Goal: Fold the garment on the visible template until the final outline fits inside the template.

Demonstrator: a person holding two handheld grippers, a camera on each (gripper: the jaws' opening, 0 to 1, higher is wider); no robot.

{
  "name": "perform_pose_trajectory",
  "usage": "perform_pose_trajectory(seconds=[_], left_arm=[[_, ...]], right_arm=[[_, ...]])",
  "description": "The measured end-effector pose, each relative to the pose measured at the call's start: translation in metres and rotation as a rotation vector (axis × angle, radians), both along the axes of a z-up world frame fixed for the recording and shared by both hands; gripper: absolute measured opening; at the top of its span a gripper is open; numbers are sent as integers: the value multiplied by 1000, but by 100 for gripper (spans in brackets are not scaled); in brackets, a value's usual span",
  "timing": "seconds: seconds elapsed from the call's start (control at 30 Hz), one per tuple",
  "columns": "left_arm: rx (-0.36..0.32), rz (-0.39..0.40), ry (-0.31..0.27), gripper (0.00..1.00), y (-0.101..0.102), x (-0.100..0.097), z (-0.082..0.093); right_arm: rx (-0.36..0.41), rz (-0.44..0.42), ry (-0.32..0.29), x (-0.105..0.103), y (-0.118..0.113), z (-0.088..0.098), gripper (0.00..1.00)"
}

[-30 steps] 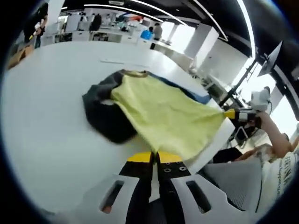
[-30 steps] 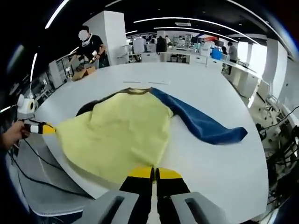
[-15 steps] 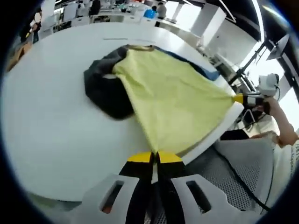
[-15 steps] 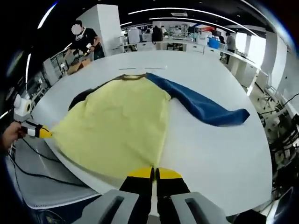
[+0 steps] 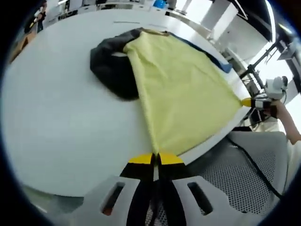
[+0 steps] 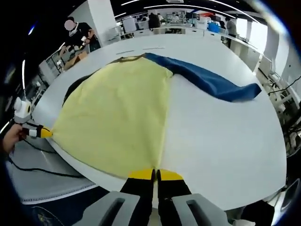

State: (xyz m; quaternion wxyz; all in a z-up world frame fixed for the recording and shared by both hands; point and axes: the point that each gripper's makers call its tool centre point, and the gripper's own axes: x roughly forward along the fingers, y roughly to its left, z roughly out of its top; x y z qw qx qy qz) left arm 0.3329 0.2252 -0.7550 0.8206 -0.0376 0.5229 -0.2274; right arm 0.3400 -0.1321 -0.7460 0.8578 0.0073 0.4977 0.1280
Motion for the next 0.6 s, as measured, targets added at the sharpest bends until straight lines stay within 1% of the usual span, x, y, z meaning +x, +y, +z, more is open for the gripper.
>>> perform_pose_trajectory(seconds=[0.13,0.27,0.3,0.43,0.5,0.57,0.6], left_arm=[[13,-5,9,0,0,-1,-3],[33,-20,-1,0,0,-2,-5],[41,-26,-14,0,0,0,-5],[63,-49,-34,2,0,0,-4],[80,-52,-44,3,2,1,-3],[81,-53,-53,5,3,2,-1],[78,-52,-74,6,4,4,1]], right_arm=[[0,-4,2,-1,0,-2,0],[-3,11,-5,1,-3,-5,0],[-7,22,-6,0,-3,-6,0],[-26,65,-18,0,-4,-7,0],[-29,68,-20,0,-4,-6,0],[-27,76,-20,0,-4,-5,0],[-25,80,-23,0,-3,-4,0]])
